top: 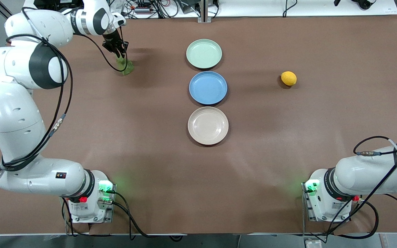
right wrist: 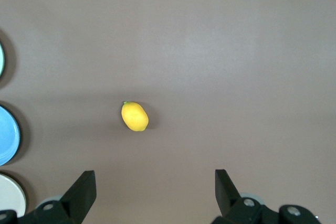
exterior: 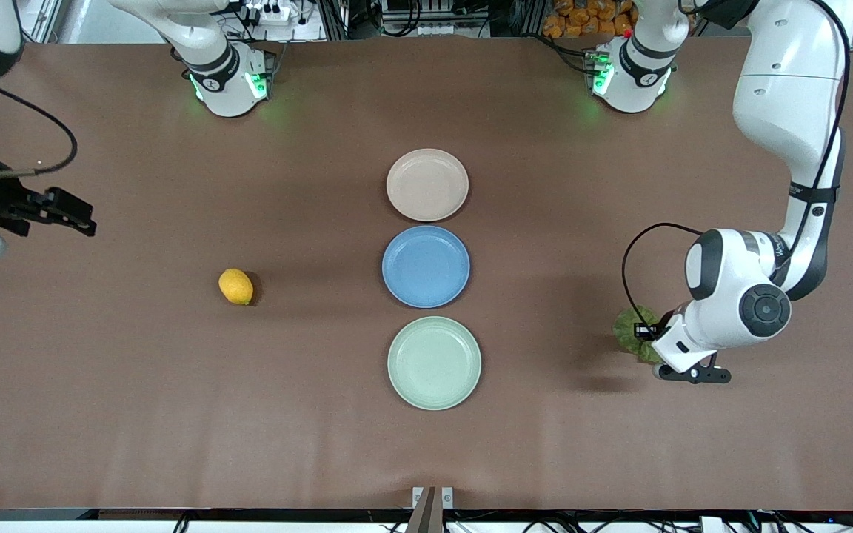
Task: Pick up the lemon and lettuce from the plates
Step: 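Lift the lettuce off the green plate with the left gripper and set it down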
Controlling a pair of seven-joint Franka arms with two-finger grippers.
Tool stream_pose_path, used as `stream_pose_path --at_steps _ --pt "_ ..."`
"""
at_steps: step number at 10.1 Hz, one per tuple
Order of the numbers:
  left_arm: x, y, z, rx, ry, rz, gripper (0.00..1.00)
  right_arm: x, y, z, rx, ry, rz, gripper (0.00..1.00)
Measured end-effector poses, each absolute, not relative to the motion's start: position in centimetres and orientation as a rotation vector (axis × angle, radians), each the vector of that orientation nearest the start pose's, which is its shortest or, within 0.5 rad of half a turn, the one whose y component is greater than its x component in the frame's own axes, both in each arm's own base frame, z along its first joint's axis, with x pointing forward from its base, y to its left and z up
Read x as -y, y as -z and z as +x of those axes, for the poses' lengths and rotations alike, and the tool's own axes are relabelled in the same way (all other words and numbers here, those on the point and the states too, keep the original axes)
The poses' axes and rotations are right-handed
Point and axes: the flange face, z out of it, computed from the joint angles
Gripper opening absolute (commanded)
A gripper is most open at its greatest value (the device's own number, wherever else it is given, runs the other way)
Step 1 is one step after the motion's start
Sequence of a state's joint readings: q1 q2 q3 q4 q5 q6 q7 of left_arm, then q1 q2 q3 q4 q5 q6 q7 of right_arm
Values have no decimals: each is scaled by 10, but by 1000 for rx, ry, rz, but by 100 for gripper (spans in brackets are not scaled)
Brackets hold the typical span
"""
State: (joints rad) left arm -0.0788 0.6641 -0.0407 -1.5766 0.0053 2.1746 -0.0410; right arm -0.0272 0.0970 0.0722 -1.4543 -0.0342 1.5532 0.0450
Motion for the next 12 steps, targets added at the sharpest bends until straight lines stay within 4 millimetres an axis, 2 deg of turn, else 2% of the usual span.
stream_pose_path --at_steps 1,3,4,6,7,9,12 --pt "75 -253 690 -110 -88 -3155 100 -21 -629 578 0 21 -3170 100" --pt "72 -292 695 -106 -8 -3158 100 -21 -630 577 1 26 -3172 100" --pt "72 -319 696 -104 45 -3159 100 -21 -629 576 1 28 -3173 100" --pt "63 -387 694 -86 105 -3157 100 -20 -628 568 -2 54 -3174 100" --pt "55 -420 690 -72 114 -3155 100 -20 -629 564 -3 56 -3176 100" --pt "49 -474 674 -60 118 -3152 100 -20 -634 558 -3 69 -3176 100" --pt "48 -525 654 -61 152 -3148 100 -9 -641 549 -35 82 -3178 100"
